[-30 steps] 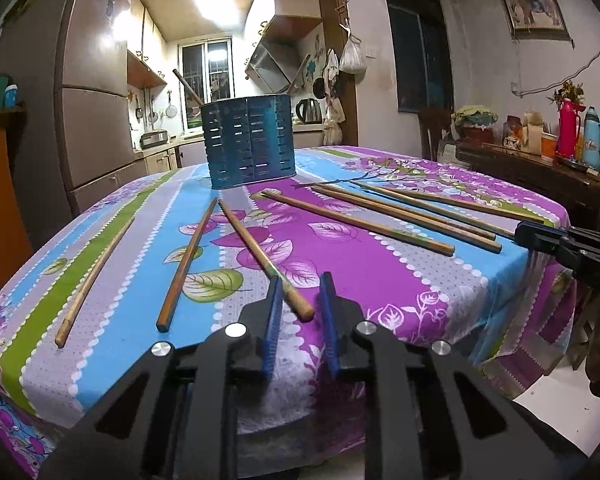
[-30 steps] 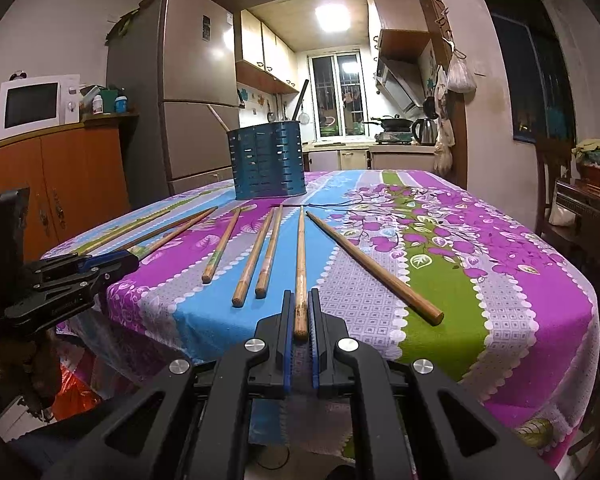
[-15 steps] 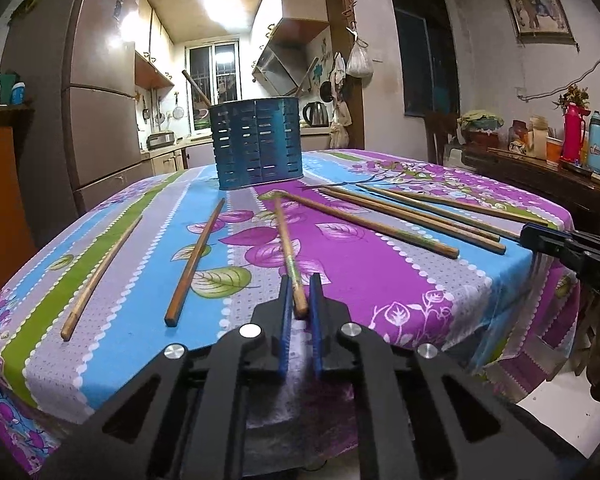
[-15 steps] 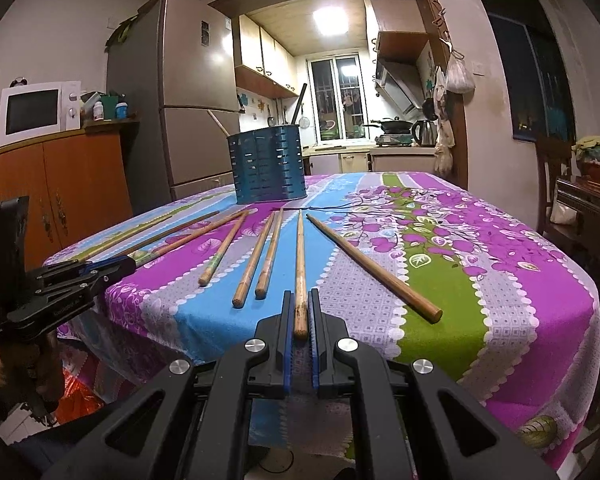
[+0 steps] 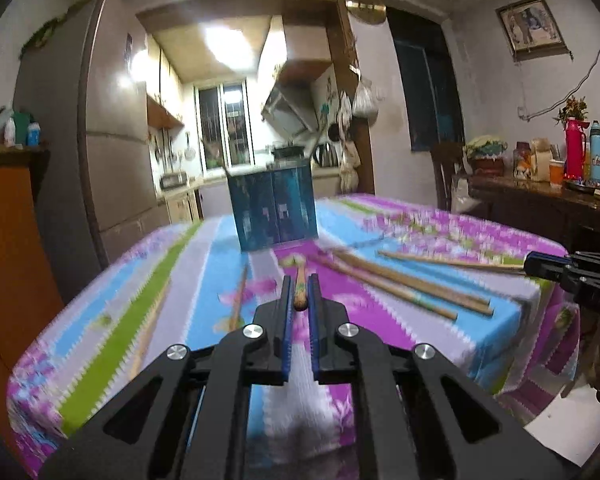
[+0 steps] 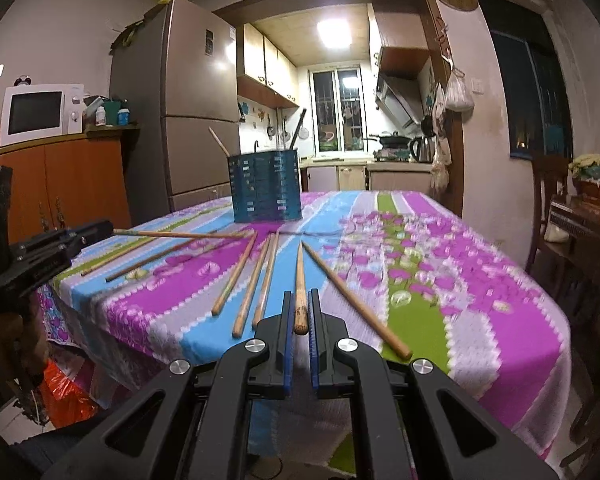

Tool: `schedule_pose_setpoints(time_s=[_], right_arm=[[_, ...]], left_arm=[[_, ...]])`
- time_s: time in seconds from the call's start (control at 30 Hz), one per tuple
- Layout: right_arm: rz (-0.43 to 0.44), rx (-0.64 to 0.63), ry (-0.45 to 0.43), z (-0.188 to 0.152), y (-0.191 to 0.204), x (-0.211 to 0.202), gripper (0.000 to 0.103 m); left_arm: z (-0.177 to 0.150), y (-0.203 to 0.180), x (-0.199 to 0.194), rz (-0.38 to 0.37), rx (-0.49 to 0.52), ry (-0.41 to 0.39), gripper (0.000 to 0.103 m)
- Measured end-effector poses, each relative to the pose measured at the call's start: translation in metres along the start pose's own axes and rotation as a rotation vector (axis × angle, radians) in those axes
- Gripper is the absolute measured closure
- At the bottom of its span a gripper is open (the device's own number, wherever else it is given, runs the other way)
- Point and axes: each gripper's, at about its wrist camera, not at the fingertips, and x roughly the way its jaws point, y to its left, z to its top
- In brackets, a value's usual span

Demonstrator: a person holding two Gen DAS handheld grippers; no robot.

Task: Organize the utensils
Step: 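Lift the right tool's chopstick into the blue holder while the left tool inserts its own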

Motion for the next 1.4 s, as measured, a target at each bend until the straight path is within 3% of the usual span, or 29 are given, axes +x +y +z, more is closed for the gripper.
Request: schedule_pose_setpoints(time_s=[0.4,0.77,1.13,1.4], right_arm=[[0.026,-0.113,-0.106,0.074,0.007,-0.006,0.095],[0.067,-0.173,-0.147,0.149,0.008,0.018,0.095],[0.11,-0.134,-0.064,0.22,-0.002,0.063,0.095],[0.122,-0.153,0.012,0.281,0.005,0.096,0.095]], left_arm=[[0.062,0.006,-0.005,0.043,0.025,-0.18,0.098],[0.103,0.032,0.018,0.044,0.003,-0.203,0.098],[0.134,0.061,0.048,0.004,-0.062,-0.161,0.098],[0.192,0.083,0.067,0.0,-0.077,-0.17,0.098]])
